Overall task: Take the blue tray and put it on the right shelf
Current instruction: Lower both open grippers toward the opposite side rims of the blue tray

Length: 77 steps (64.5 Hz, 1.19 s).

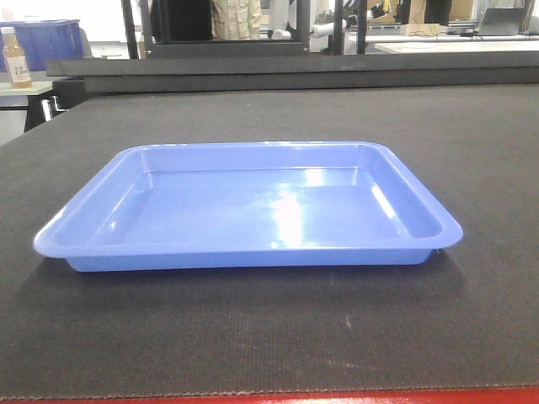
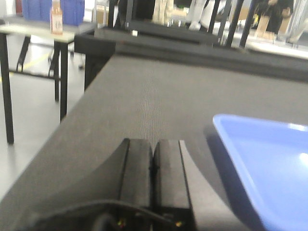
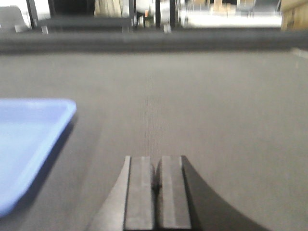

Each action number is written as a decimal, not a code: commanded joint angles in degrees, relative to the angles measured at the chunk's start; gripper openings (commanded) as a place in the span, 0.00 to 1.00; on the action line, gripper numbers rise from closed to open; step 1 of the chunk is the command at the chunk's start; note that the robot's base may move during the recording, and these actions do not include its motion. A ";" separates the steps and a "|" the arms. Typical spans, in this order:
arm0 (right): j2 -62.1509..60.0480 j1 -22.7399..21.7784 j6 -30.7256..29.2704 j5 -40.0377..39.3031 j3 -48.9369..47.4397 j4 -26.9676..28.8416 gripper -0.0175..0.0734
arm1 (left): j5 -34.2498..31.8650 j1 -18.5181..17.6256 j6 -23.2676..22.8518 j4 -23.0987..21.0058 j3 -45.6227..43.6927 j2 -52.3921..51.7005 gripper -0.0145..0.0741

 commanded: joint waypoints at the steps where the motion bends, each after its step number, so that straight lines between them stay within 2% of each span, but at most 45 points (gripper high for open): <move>1: -1.12 -0.01 -0.53 -8.33 -3.67 -0.01 0.25 | -8.93 0.20 -0.14 -0.26 -0.15 -0.59 0.11; 4: -1.12 -0.01 -0.53 -7.18 -6.33 -0.01 0.25 | -8.22 0.20 -0.14 -0.26 -2.66 -0.55 0.11; 8: -1.01 -0.01 -0.53 -3.15 -11.54 -0.01 0.25 | -3.78 0.20 -0.14 0.87 -8.22 -0.46 0.11; 16: 1.18 -0.01 -0.53 6.84 -22.88 -0.01 0.26 | 12.50 0.20 0.00 4.13 -22.64 2.36 0.11; 19: 3.04 0.24 -0.53 9.05 -26.21 -0.01 0.30 | 18.23 0.20 0.85 4.23 -27.21 4.33 0.11; 24: 6.81 1.12 -0.53 9.26 -29.92 -0.01 0.44 | 24.51 0.20 1.17 4.01 -33.18 8.20 0.16; 28: 10.56 1.87 -0.53 8.29 -31.50 -0.01 0.59 | 26.40 0.20 1.17 3.92 -36.27 11.36 0.24; 33: 15.04 2.40 -0.53 7.73 -32.49 -0.01 0.74 | 26.58 0.20 1.17 3.92 -38.06 14.98 0.40; 39: 20.47 3.53 -0.53 6.46 -33.39 -0.01 0.85 | 26.58 0.20 1.17 2.41 -39.16 19.15 0.61; 42: 22.95 4.76 -0.53 5.29 -34.04 0.05 0.86 | 26.58 -0.51 1.17 1.02 -39.39 20.87 0.67; 45: 25.78 6.13 -0.53 4.34 -35.15 0.45 0.86 | 26.70 -2.07 1.74 -1.03 -40.01 22.44 0.68; 52: 31.76 10.61 -0.53 5.01 -39.86 1.09 0.86 | 26.70 -7.81 11.05 -8.70 -42.18 27.07 0.67; 56: 35.47 13.71 -0.53 6.71 -43.05 1.09 0.86 | 26.92 -11.14 13.66 -12.04 -44.31 30.40 0.67; 67: 48.69 21.75 -0.53 16.10 -53.57 1.09 0.86 | 30.38 -18.31 13.66 -12.50 -51.62 43.56 0.67; 77: 62.35 22.40 -0.53 27.37 -63.75 1.09 0.86 | 38.67 -19.25 13.66 -12.30 -62.08 58.93 0.67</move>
